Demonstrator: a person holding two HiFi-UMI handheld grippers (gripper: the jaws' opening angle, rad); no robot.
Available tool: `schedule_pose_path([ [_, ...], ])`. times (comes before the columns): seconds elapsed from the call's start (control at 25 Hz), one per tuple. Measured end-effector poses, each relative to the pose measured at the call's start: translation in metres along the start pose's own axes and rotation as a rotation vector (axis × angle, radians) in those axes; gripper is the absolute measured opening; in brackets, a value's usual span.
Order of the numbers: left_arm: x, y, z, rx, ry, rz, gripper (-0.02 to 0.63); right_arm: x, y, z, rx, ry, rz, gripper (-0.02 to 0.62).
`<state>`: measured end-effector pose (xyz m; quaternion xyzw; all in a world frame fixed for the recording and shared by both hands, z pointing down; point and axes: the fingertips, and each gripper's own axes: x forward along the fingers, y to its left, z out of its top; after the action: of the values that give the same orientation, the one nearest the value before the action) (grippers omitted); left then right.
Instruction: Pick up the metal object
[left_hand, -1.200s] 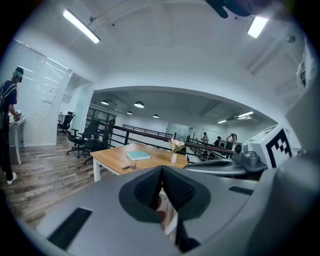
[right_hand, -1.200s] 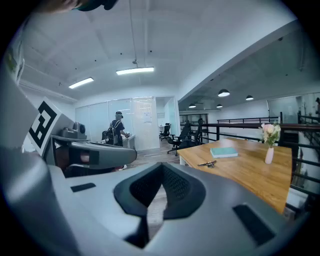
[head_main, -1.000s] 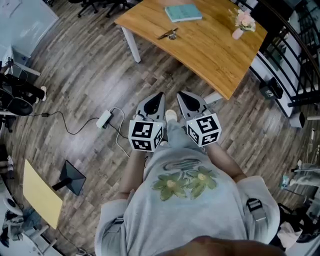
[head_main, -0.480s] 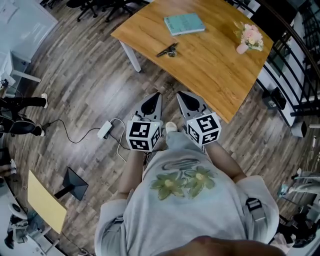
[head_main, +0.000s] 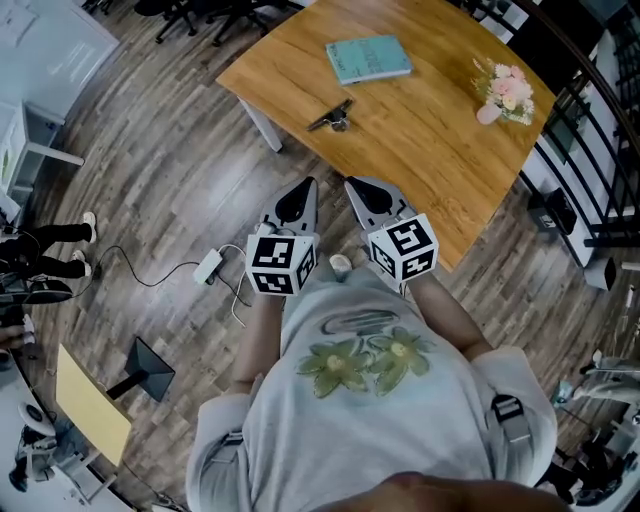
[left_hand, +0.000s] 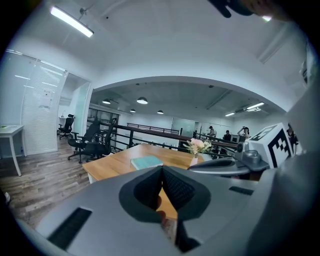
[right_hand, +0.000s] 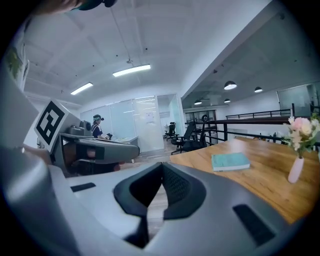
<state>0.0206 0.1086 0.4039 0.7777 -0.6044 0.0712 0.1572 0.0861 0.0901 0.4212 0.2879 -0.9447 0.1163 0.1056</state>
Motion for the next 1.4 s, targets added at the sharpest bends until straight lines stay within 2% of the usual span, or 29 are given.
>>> schedule_pose_path([
  [0.12, 0.013, 0.004, 0.006, 0.003, 0.002, 0.0, 0.015, 0.008, -0.013, 0.007, 0.006, -0.002, -0.004, 0.009],
  [0.48, 0.049, 0.028, 0.005, -0.015, 0.048, 0.007, 0.015, 0.047, -0.041, 0.011, 0.011, 0.04, 0.017, 0.073],
  [0.84, 0.085, 0.074, 0.015, -0.042, 0.074, 0.005, 0.015, 0.1, -0.062, 0.01, -0.002, 0.121, 0.038, 0.156],
  [1.12, 0.115, 0.108, 0.017, -0.039, 0.112, -0.02, 0.015, 0.138, -0.076, 0.004, -0.093, 0.216, 0.041, 0.211],
  [1.4, 0.148, 0.133, 0.028, -0.023, 0.134, -0.069, 0.015, 0.166, -0.098, -0.005, -0.072, 0.284, 0.013, 0.235],
])
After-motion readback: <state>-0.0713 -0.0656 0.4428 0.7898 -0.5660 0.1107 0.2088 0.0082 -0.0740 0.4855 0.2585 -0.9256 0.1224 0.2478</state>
